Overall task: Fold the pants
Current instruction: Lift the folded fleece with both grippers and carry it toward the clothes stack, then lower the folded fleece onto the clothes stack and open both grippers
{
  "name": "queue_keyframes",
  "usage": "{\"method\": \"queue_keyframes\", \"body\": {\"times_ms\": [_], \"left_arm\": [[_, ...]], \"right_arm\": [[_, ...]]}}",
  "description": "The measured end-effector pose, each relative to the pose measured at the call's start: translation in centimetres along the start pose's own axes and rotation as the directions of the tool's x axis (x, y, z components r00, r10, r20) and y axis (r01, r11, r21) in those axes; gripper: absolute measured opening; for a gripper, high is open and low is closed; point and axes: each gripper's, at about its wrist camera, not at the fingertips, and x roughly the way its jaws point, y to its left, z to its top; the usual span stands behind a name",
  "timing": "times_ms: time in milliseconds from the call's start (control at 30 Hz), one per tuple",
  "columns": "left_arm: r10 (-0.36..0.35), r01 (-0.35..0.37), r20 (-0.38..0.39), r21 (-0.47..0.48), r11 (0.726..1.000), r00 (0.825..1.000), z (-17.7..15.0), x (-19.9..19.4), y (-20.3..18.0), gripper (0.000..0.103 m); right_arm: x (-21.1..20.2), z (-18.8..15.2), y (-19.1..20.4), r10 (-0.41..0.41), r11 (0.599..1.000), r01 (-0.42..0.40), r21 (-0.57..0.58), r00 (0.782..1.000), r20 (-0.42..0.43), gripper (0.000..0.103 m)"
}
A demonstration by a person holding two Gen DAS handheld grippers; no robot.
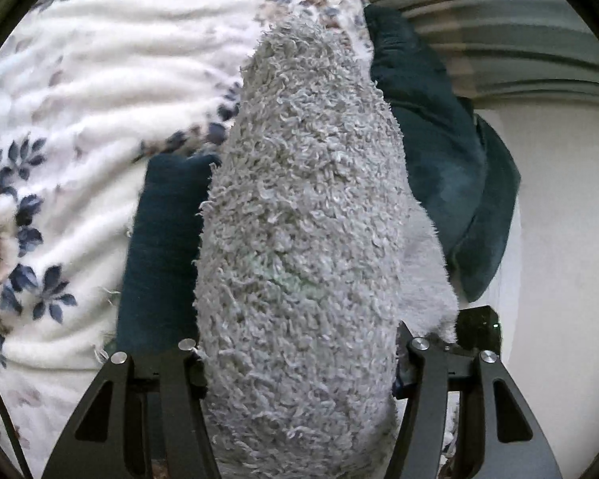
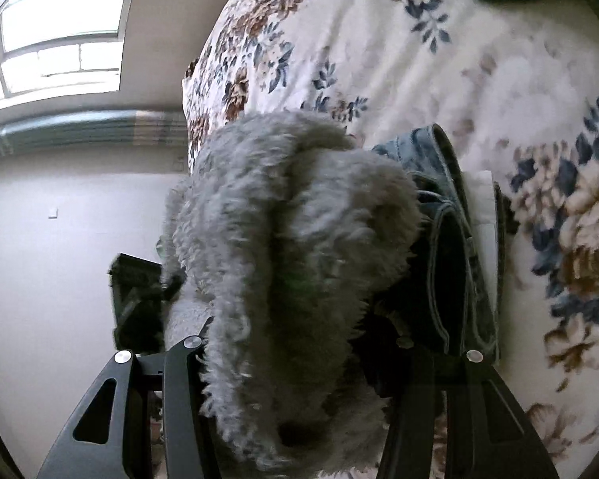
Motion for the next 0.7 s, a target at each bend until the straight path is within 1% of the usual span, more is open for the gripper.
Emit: {"method": "queue_keyframes", "body": {"times_ms": [67,100,167,200,233,267,300,333,367,400,433,467,500,567,600,633,667,700], "left_arm": [[0.005,-0.005,-0.005,-0.007,1.0,1.0,0.0,0.3,0.4,0.061],[0.009,-0.009,-0.01,-0.016,1.0,1.0,0.0,0.2,0.4,0.063],[0.024,-0.024,-0.019,-0.033,0.999,1.0,-0.1,-0.2,-0.1,0.065],[0.049,-0.049,-0.025,-0.032,0.998,0.999,-0.3,-0.6,-0.7,0.066],[0.08,-0.08,-0.033,-0.024,0.996,0.996,-0.6,-1.0,-1.5,0.067],[0.114,-0.115,-0.034,-0.017,0.993,0.993,-0.8,-1.3,-2.2,0.068],[0.145,-0.145,-0.021,-0.012,0.989,0.989,-0.2,-1.6,-3.0,0.074],[0.195,-0.195,0.006,0.008,0.981,0.981,-0.5,-2.2,-4.0,0.079],[0.275,-0.277,0.047,0.048,0.96,0.96,-1.0,-2.7,-5.4,0.089],[0.325,-0.33,0.077,0.076,0.941,0.943,-1.0,-2.5,-5.9,0.093],[0.403,-0.418,0.137,0.119,0.9,0.905,-1.8,-3.1,-7.5,0.093],[0.438,-0.46,0.164,0.139,0.877,0.884,-2.3,-3.3,-8.4,0.094],[0.499,-0.531,0.201,0.167,0.83,0.843,-3.1,-3.6,-9.8,0.096],[0.557,-0.604,0.252,0.181,0.776,0.791,-4.4,-4.1,-10.9,0.096],[0.573,-0.625,0.267,0.188,0.758,0.775,-5.0,-4.4,-11.5,0.096],[0.586,-0.642,0.279,0.191,0.743,0.761,-5.6,-4.7,-11.6,0.096],[0.596,-0.654,0.286,0.189,0.732,0.75,-6.2,-4.8,-12.0,0.096],[0.601,-0.661,0.294,0.186,0.727,0.743,-7.0,-5.2,-12.3,0.096]], "right_arm": [[0.4,0.3,0.2,-0.021,1.0,0.021,-0.015,1.0,0.0,0.053],[0.4,0.2,0.7,-0.04,0.999,0.04,-0.029,0.999,-0.002,0.056],[0.2,0.1,1.6,-0.081,0.996,0.08,-0.037,0.997,-0.013,0.065],[0.1,0.0,2.1,-0.114,0.993,0.113,-0.044,0.993,-0.019,0.067],[-0.2,-0.2,2.8,-0.157,0.986,0.155,-0.065,0.987,-0.018,0.071],[-0.5,-0.4,3.7,-0.203,0.975,0.201,-0.09,0.979,-0.013,0.081],[-0.9,-0.7,4.7,-0.253,0.962,0.251,-0.111,0.967,-0.006,0.087],[-1.3,-1.0,5.7,-0.314,0.94,0.313,-0.134,0.949,0.014,0.092],[-1.8,-1.4,6.5,-0.353,0.923,0.354,-0.149,0.935,0.039,0.092],[-2.4,-1.9,7.5,-0.396,0.9,0.403,-0.166,0.915,0.076,0.092],[-2.9,-2.4,8.3,-0.437,0.876,0.449,-0.178,0.893,0.106,0.092],[-3.2,-3.0,9.2,-0.487,0.842,0.504,-0.19,0.863,0.131,0.095],[-3.5,-3.7,10.1,-0.532,0.807,0.555,-0.203,0.831,0.16,0.096],[-4.1,-5.3,12.0,-0.604,0.73,0.645,-0.227,0.764,0.226,0.096],[-4.4,-6.3,13.0,-0.634,0.688,0.685,-0.24,0.728,0.259,0.096],[-4.5,-7.2,14.0,-0.651,0.654,0.713,-0.254,0.701,0.29,0.096],[-4.7,-7.9,14.7,-0.657,0.638,0.725,-0.259,0.688,0.307,0.096],[-5.0,-8.7,15.6,-0.664,0.619,0.739,-0.265,0.673,0.326,0.096]]}}
